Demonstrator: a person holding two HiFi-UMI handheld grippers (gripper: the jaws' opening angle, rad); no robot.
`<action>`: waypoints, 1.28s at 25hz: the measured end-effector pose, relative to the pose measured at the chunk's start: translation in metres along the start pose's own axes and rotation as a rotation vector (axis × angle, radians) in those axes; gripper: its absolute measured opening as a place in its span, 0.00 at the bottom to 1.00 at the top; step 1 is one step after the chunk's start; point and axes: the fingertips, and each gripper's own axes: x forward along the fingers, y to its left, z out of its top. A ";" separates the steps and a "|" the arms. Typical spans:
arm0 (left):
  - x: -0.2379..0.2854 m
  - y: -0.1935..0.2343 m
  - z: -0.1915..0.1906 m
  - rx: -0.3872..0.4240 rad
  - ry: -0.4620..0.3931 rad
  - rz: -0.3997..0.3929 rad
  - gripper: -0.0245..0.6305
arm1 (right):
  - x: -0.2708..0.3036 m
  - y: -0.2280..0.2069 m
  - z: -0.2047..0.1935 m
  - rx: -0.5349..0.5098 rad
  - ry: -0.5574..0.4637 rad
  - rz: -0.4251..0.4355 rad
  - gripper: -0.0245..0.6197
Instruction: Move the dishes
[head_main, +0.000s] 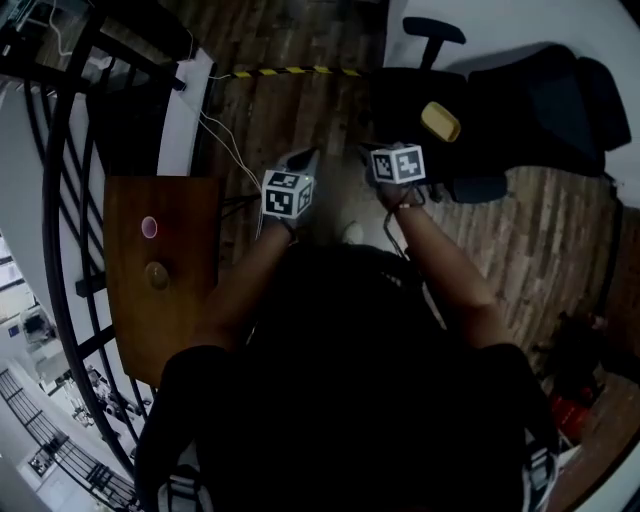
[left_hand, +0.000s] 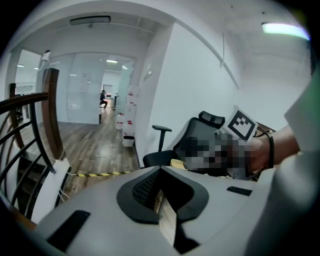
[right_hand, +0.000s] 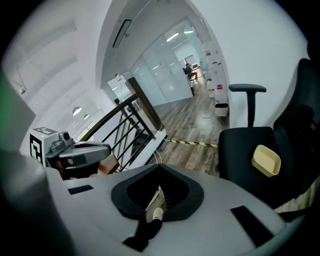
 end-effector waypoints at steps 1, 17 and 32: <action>0.012 -0.012 0.006 0.017 0.007 -0.021 0.03 | -0.012 -0.016 0.000 0.023 -0.018 -0.018 0.06; 0.163 -0.115 0.061 0.205 0.107 -0.320 0.03 | -0.088 -0.164 -0.004 0.284 -0.153 -0.227 0.06; 0.273 -0.141 0.109 0.306 0.157 -0.476 0.03 | -0.126 -0.276 0.023 0.446 -0.255 -0.396 0.06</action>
